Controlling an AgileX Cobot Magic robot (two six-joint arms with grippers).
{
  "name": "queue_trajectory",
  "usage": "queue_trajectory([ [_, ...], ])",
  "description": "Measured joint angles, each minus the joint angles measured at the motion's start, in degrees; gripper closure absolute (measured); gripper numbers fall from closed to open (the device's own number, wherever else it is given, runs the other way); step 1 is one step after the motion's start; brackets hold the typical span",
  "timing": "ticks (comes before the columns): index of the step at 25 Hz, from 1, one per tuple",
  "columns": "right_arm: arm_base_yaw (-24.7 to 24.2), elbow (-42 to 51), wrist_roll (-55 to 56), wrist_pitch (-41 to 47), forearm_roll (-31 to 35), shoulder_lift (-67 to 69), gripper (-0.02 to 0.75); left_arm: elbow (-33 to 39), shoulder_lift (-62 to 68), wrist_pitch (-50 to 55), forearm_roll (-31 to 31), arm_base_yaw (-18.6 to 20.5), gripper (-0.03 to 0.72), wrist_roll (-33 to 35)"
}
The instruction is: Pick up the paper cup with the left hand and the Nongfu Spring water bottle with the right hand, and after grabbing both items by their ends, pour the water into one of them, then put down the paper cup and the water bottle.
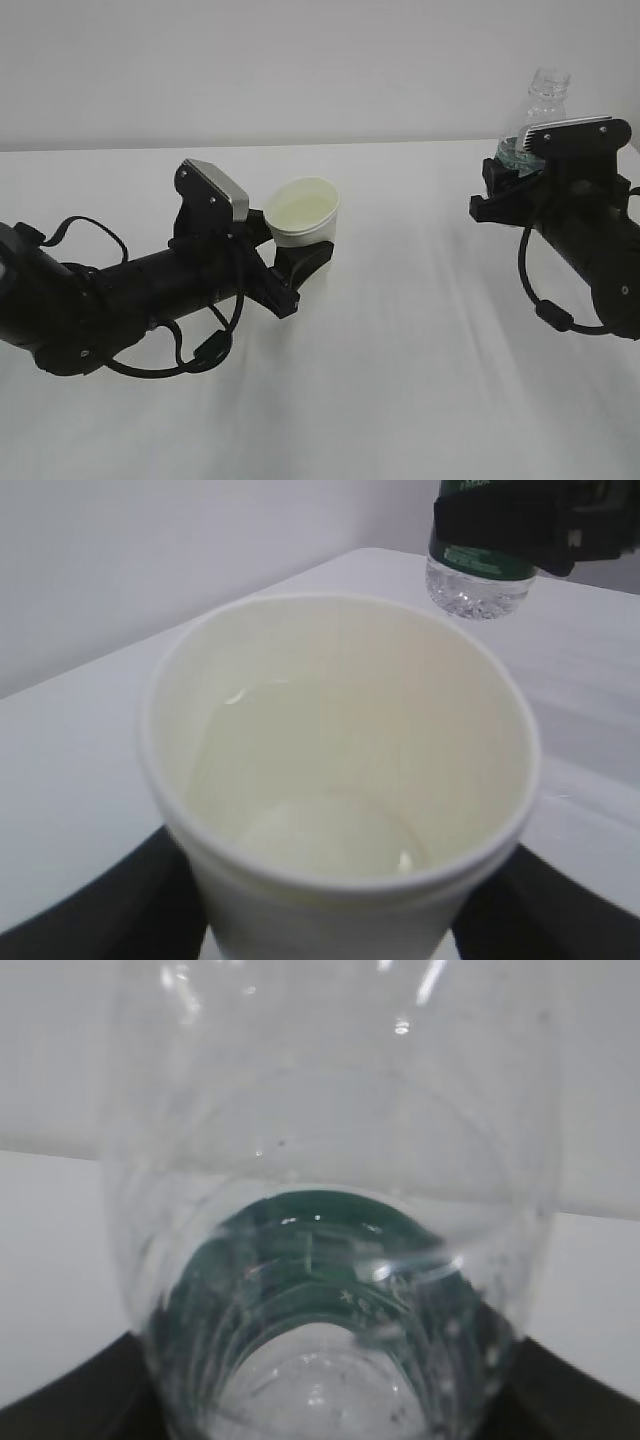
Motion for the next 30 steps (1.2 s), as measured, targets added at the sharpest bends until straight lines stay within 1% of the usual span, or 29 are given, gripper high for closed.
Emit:
queue_trajectory([
  [16,0.0,0.0,0.0,-0.2,0.0,0.0,0.283,0.0,0.0,0.1,-0.4,7.5,0.208,0.2],
  [24,0.0,0.0,0.0,-0.2,0.0,0.0,0.283,0.0,0.0,0.4,-0.5,12.9,0.208,0.2],
  [30,0.0,0.0,0.0,-0.2,0.0,0.0,0.283,0.0,0.0,2.6,-0.8,17.2,0.208,0.2],
])
